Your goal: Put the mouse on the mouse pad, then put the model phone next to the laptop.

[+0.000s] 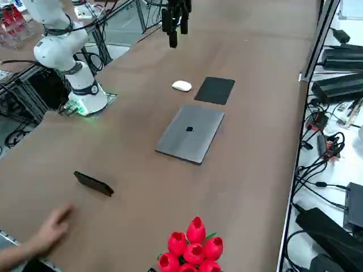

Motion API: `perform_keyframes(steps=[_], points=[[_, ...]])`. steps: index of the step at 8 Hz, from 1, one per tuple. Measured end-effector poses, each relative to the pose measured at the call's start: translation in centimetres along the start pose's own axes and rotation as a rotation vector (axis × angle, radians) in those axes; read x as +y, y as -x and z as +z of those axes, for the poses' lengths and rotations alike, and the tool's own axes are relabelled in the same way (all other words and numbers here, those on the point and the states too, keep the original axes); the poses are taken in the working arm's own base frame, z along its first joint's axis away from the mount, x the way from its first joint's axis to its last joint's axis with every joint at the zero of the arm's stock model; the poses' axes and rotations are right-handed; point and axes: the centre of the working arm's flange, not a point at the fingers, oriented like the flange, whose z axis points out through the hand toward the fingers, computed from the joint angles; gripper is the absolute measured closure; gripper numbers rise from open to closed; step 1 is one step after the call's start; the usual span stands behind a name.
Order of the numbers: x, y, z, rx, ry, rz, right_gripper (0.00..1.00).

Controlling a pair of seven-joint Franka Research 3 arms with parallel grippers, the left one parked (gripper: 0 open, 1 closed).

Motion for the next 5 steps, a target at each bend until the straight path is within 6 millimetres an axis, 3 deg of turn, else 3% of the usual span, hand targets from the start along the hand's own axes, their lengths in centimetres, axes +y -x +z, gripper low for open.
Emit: perform_keyframes(steps=[5], points=[[-0.14,0.01,0.00,0.000,0.000,-0.002,0.00]])
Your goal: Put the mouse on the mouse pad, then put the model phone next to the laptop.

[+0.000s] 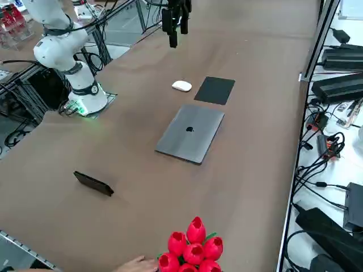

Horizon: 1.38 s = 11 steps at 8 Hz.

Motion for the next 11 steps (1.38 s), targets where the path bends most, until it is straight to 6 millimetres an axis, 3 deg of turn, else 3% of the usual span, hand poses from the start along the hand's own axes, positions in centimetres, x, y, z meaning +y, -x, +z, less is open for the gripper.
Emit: perform_keyframes(steps=[3,5,6,9,10,11], points=[[-0.2,0.2,1.0,-0.057,0.003,-0.003,0.00],[-1.6,0.8,4.6,-0.239,-0.002,-0.025,0.00],[-4.2,0.5,7.3,-0.312,-0.014,-0.053,0.00],[-17.3,-0.7,17.2,-0.278,0.027,0.057,0.00],[-20.2,-0.2,20.0,-0.230,0.013,0.066,0.00],[-21.7,0.7,22.3,-0.196,-0.016,0.068,0.00]])
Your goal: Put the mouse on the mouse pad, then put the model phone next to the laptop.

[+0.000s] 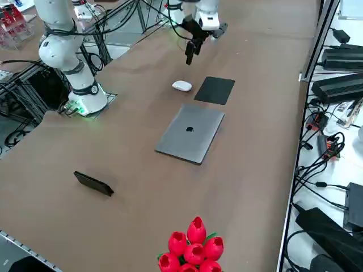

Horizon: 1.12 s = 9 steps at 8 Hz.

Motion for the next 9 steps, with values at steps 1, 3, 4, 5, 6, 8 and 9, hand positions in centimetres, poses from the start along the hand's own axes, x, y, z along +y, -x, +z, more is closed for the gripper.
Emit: perform_keyframes(steps=[1,3,4,5,6,8,9], points=[[-0.5,0.8,2.4,0.029,-0.021,-0.003,0.00],[0.5,3.3,6.7,0.100,-0.045,0.008,0.00],[1.1,4.7,8.5,0.134,-0.058,0.046,0.00],[0.9,6.0,10.0,0.159,-0.066,0.091,0.00],[0.5,7.3,11.7,0.186,-0.074,0.111,0.00],[0.4,9.1,14.6,0.219,-0.078,0.114,0.00],[0.8,9.3,15.3,0.214,-0.072,0.117,0.00]])
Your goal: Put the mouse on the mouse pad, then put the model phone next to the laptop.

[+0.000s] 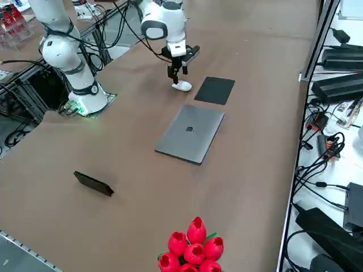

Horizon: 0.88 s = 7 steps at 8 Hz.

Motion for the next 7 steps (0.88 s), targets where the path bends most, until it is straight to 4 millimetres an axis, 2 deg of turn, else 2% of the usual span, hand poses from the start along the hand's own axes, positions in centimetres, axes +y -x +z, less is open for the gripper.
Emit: perform_keyframes(steps=[3,7], points=[[0.3,-0.4,1.3,0.017,-0.005,0.037,0.00],[-0.8,0.4,4.0,0.048,-0.015,0.047,0.00]])
